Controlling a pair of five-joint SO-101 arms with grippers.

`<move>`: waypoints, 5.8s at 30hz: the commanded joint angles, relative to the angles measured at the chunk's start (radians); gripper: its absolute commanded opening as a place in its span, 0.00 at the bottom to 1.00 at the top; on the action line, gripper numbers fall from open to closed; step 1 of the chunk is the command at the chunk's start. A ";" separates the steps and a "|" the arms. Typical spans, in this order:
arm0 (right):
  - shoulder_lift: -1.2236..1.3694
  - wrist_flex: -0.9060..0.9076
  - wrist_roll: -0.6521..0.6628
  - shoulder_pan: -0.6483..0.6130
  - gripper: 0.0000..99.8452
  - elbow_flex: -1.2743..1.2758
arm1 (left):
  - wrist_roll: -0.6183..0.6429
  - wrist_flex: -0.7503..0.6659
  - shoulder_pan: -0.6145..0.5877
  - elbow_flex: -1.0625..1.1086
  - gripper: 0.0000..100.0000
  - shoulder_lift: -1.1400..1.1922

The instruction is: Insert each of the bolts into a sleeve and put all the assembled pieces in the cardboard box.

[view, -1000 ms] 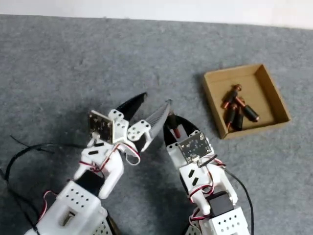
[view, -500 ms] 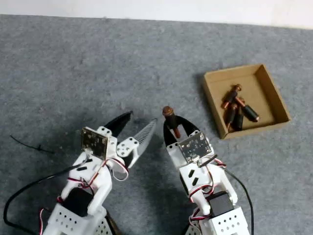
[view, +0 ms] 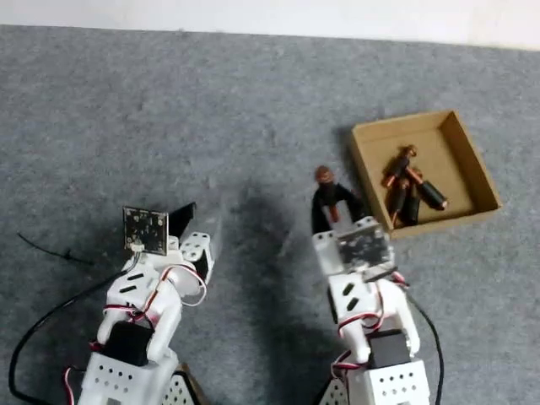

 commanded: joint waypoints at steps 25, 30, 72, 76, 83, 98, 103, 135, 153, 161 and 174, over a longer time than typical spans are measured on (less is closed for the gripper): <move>1.067 -0.082 -0.112 0.349 0.01 -0.684 | 0.002 -0.077 -0.013 0.031 0.01 0.007; 1.438 -0.081 -0.112 0.400 0.01 -0.914 | 0.002 -0.107 -0.019 0.033 0.01 0.012; 0.349 0.131 -0.112 0.140 0.17 -0.120 | 0.000 -0.106 -0.016 0.033 0.01 0.012; 0.087 0.133 -0.112 0.140 0.17 0.077 | 0.002 -0.031 -0.015 0.033 0.01 0.012; -0.042 0.378 -0.114 0.131 0.17 0.120 | 0.000 0.199 -0.022 0.033 0.01 0.007; -0.021 0.901 -0.106 0.136 0.17 0.116 | 0.000 0.686 -0.065 0.033 0.01 0.002; -0.021 0.901 -0.106 0.136 0.17 0.116 | 0.005 0.686 -0.252 0.033 0.01 0.002; -0.021 0.901 -0.106 0.136 0.17 0.114 | 0.006 0.686 -0.332 0.033 0.01 0.002; -0.021 0.901 -0.106 0.136 0.17 0.114 | 0.006 0.686 -0.332 0.033 0.01 0.002; -0.021 0.901 -0.106 0.136 0.17 0.114 | 0.006 0.686 -0.332 0.033 0.01 0.002; -0.021 0.901 -0.106 0.136 0.17 0.114 | 0.006 0.686 -0.332 0.033 0.01 0.002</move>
